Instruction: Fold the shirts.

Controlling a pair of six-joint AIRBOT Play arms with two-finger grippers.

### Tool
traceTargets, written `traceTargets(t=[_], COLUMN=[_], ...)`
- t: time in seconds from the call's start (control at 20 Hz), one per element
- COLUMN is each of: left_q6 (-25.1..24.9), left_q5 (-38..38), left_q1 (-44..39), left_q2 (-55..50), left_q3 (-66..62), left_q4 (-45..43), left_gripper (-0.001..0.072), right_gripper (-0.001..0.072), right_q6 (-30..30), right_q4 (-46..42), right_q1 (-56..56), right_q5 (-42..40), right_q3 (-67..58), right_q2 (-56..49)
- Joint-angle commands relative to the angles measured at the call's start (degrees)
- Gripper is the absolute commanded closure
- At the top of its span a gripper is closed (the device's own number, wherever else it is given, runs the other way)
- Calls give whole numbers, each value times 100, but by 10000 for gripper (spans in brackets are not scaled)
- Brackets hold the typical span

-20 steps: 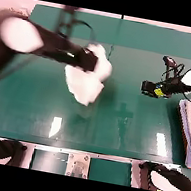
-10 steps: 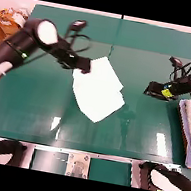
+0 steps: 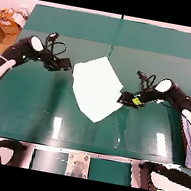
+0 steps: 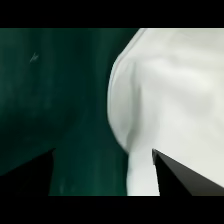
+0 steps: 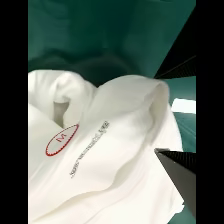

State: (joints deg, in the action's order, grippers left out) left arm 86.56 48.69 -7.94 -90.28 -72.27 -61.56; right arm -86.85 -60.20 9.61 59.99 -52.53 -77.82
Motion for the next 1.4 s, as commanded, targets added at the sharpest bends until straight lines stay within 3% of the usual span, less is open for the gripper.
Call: traceTargets(t=[0.0, 0.05, 0.1, 0.15, 0.25, 0.3, 0.35, 0.4, 0.55, 0.7, 0.8, 1.1, 1.35], left_q6=[-1128, -1427, -1644, -1779, -1982, -2046, -2118, -2223, -2236, -2098, -1875, -1797, -400], left_q5=[-1005, -1088, -1130, -1187, -1200, -1161, -1075, -1008, -824, -446, -262, -190, 903], left_q1=[57, 33, -2, -39, -144, -201, -238, -240, -186, -140, -140, -140, -140], left_q2=[-675, -798, -883, -960, -1043, -1067, -1073, -1073, -944, -485, 90, 2579, 3840], left_q3=[59, 59, 55, 46, 48, 48, 48, 48, 26, -190, -308, -990, -1510], left_q4=[1991, 2426, 2780, 2955, 3032, 3032, 3023, 3025, 2909, 2050, 1486, 1309, -153], left_gripper=[-3, -2, -1, 45, 366, 465, 624, 685, 687, 688, 687, 687, 687], right_gripper=[223, 226, 277, 354, 424, 552, 691, 695, 697, 697, 697, 696, 696], right_q6=[57, 57, 57, 57, 57, 57, 57, 59, 205, 208, 210, 249, 140], right_q4=[254, 310, 330, 365, 538, 540, 535, 533, 516, 516, 518, 516, 525], right_q1=[151, 153, 177, 186, 184, 184, 184, 173, 50, -254, -490, -1016, -1611], right_q5=[-391, -409, -481, -584, -776, -820, -833, -833, -787, -649, -420, -146, -468], right_q3=[61, 63, 61, 61, 57, 48, 48, 48, 46, -42, -247, -1731, -2494], right_q2=[-356, -400, -439, -463, -479, -479, -479, -479, -433, -98, 315, 2326, 3615])
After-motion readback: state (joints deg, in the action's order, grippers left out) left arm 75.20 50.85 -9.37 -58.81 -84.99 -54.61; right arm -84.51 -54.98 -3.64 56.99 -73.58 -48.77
